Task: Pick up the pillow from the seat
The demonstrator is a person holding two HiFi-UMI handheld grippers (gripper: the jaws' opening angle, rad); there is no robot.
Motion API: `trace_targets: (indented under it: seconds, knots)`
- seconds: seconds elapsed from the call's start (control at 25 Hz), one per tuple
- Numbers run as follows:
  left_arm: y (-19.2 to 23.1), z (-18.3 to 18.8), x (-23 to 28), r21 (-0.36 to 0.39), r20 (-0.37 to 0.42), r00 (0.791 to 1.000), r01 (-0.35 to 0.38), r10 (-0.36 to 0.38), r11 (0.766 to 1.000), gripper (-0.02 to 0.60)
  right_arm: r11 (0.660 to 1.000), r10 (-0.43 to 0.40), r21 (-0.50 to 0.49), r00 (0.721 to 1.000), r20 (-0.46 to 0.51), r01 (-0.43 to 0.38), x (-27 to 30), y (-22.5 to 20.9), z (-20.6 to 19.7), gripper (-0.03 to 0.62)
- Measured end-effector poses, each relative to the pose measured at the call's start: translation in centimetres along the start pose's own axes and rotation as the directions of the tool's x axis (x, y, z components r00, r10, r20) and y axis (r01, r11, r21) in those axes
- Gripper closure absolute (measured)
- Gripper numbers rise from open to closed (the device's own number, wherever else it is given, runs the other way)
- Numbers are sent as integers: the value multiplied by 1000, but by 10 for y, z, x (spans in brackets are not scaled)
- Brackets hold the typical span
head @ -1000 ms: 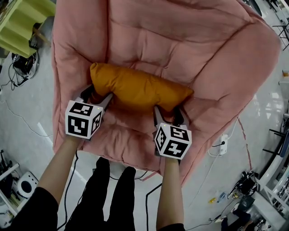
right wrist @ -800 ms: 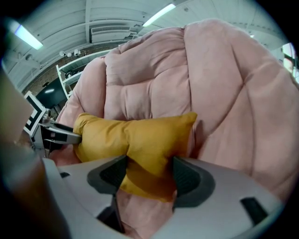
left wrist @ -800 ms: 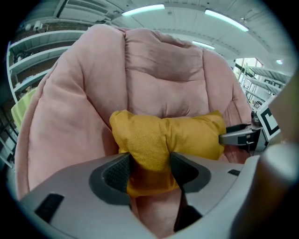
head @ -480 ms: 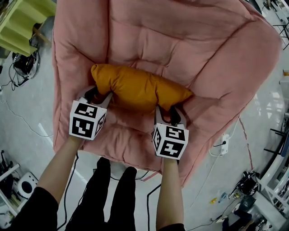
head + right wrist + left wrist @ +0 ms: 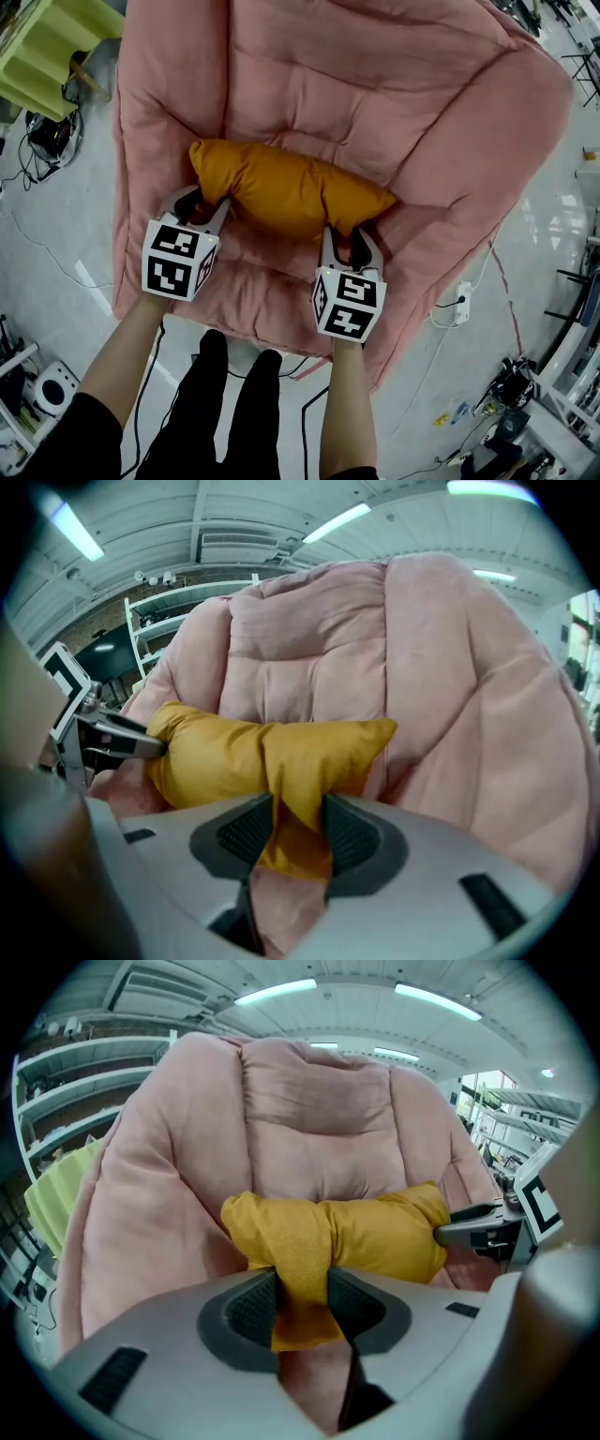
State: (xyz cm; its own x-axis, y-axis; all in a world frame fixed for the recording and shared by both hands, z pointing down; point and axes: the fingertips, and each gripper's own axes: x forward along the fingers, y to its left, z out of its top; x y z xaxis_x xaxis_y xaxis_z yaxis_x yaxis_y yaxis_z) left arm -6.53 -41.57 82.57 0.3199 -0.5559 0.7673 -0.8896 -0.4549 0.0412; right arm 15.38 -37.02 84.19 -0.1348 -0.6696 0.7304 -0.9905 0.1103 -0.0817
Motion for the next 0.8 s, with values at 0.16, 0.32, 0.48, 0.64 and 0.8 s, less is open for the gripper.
trace_targets:
  seconds: [0.16,0.32,0.48,0.64,0.8]
  knots:
    - [-4,7,-11,5,39,999,8,-8,1000,419,1000,-19,-10,999,38,20,-14,0,8,411]
    - [-8,15,-27,30,77,997,5,-7,1000,421,999,-37,-11,997,63,38,-29,2,12,413]
    - [-13,23,-44,48,109,994,0,-5,999,421,999,-48,-20,994,94,50,-47,4,18,413]
    - [-16,31,-70,54,134,991,-9,2,999,422,998,-49,-23,992,119,52,-71,10,26,413]
    - [-20,45,-95,59,168,986,-17,7,998,422,998,-52,-24,987,151,56,-95,13,40,413]
